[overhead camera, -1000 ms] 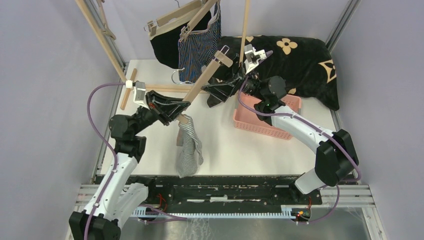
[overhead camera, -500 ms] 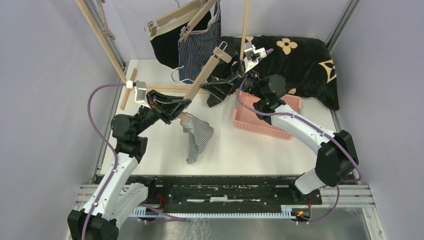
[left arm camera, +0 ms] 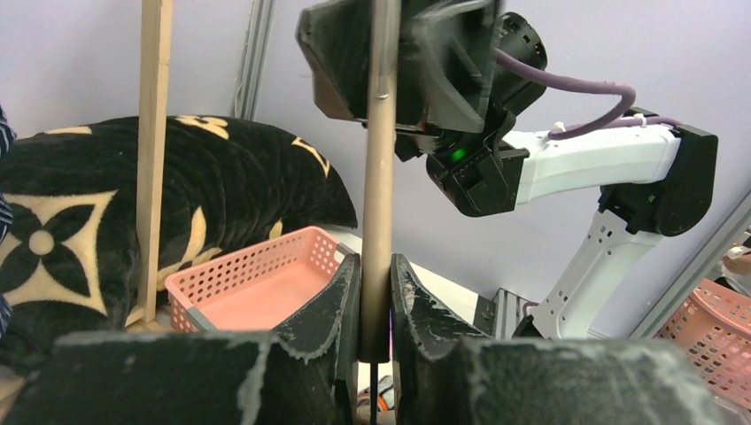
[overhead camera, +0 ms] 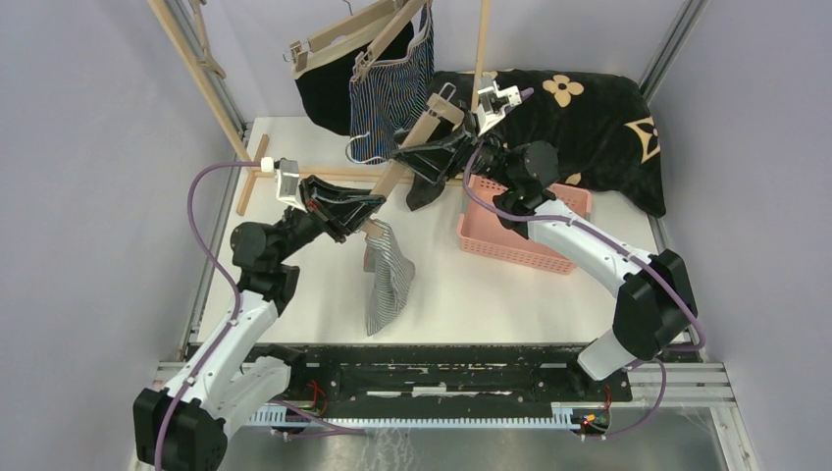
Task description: Remove the underwear clipped to the hanger
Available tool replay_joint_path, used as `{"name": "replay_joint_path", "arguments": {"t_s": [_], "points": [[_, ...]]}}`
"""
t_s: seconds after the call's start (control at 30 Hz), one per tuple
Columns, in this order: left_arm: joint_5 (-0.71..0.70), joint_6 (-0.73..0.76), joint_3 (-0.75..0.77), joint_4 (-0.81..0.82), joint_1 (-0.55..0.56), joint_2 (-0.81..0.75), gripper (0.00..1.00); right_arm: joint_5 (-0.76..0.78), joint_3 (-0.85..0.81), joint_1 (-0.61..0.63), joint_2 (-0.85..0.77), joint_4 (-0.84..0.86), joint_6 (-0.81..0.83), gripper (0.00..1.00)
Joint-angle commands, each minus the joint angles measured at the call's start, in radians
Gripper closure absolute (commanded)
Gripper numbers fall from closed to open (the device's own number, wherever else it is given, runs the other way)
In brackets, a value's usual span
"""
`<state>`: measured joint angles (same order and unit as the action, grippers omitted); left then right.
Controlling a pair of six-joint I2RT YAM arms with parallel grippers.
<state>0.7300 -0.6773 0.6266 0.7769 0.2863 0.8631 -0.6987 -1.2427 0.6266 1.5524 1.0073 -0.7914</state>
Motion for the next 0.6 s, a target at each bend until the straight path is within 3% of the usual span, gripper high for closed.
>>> {"name": "replay_joint_path", "arguments": {"t_s": [0.0, 0.07, 0.1, 0.13, 0.2, 0.23, 0.3, 0.43, 0.5, 0.57], "points": [[-0.047, -0.033, 0.005, 0.128, 0.019, 0.019, 0.97, -0.021, -0.061, 0.005, 0.006, 0.025, -0.024, 0.59], [-0.055, -0.027, 0.007, 0.133, 0.022, 0.020, 0.97, -0.025, -0.068, 0.004, -0.001, -0.015, -0.010, 0.75], [-0.060, -0.023, 0.009, 0.132, 0.022, 0.018, 0.97, -0.026, -0.068, 0.005, -0.005, -0.034, 0.000, 0.75], [-0.063, -0.018, 0.011, 0.127, 0.023, 0.018, 0.97, -0.027, -0.062, 0.005, -0.010, -0.046, 0.012, 0.64], [-0.066, -0.007, 0.021, 0.114, 0.024, 0.015, 0.97, -0.017, -0.046, 0.005, -0.023, -0.058, 0.029, 0.32], [-0.067, -0.003, 0.023, 0.109, 0.024, 0.014, 0.97, -0.013, -0.038, 0.004, -0.030, -0.064, 0.040, 0.26], [-0.067, 0.000, 0.028, 0.108, 0.025, 0.009, 0.97, -0.008, -0.031, 0.005, -0.041, -0.088, 0.063, 0.24], [-0.075, 0.017, 0.034, 0.085, 0.026, -0.002, 0.97, -0.002, -0.026, 0.004, -0.062, -0.126, 0.099, 0.25], [-0.081, 0.021, 0.035, 0.076, 0.025, -0.004, 0.97, 0.000, -0.021, 0.004, -0.064, -0.128, 0.104, 0.35], [-0.079, 0.021, 0.035, 0.074, 0.026, -0.004, 0.97, 0.004, -0.020, 0.005, -0.067, -0.130, 0.106, 0.56]]}}
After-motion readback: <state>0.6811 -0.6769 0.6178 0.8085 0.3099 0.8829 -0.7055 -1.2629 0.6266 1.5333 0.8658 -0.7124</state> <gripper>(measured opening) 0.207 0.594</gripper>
